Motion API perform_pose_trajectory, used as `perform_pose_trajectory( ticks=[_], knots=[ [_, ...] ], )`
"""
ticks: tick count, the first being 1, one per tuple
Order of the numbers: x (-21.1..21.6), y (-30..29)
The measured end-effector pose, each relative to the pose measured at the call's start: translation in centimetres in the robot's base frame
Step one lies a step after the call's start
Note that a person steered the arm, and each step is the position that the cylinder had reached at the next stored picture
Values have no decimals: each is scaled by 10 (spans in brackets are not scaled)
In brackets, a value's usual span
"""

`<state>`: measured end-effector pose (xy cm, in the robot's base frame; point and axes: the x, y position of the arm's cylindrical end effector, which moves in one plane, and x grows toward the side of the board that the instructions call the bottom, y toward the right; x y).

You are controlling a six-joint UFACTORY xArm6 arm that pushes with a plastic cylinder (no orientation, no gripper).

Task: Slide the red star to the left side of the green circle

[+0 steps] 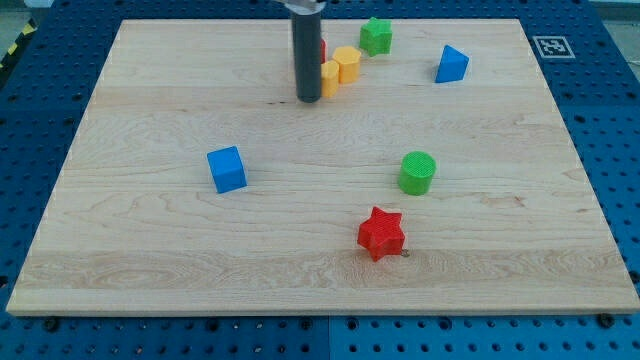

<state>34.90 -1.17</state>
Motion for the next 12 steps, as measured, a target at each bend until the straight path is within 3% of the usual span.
perform_pose_trajectory(
  ticks=[1,3,7,9,12],
  knots=[
    [7,0],
    [106,0],
    [244,7],
    [254,103],
    [248,65]
  ],
)
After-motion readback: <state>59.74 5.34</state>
